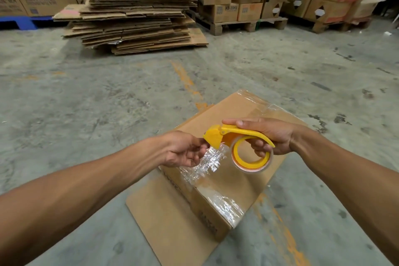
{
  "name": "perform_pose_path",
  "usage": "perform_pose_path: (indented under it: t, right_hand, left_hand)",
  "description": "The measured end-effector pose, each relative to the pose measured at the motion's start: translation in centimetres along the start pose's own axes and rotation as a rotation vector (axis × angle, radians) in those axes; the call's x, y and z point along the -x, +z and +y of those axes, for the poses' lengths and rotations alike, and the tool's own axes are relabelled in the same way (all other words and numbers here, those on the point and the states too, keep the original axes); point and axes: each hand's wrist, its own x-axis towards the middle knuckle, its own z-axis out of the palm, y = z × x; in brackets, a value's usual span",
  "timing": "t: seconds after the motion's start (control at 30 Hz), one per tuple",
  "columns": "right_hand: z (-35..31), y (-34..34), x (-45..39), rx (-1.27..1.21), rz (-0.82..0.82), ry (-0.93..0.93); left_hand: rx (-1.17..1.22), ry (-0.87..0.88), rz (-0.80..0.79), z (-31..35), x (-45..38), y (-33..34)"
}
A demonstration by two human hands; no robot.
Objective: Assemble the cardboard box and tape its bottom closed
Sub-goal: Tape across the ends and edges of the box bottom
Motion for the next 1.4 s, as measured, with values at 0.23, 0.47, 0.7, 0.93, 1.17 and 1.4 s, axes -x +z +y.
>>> perform_pose_path:
  t: [0.23, 0.47, 0.7, 0.93, 1.17, 1.4]
  right_hand:
    - [-0.8, 2.8, -0.1, 0.046, 0.060, -0.012]
    - [2.6, 5.2, 0.4, 0.086, 0.062, 0.058]
    - [2.7, 9.3, -1.3, 0.093, 0.216, -0.046]
    - [1.1, 10.2, -1.6, 0.081, 0.254, -0.104]
    - [2.8, 11.0, -2.4, 0.146, 0.321, -0.076]
    - [3.2, 11.5, -3.3, 0.225, 0.342, -0.092]
  left_hand:
    - [-0.534, 0.240, 0.328, 3.0, -1.4, -8.7]
    - [-0.759, 0.220, 0.431, 1.0, -4.7, -15.5]
    - [-0.757, 0.349, 0.455, 2.3, -6.2, -16.5]
    - [-0.660, 0.561, 0.531, 3.8, -6.0, -17.4]
    - [-0.745, 0.465, 0.535, 2.7, -7.6, -17.4]
    - [-0.681, 0.423, 0.528, 2.3, -8.1, -17.7]
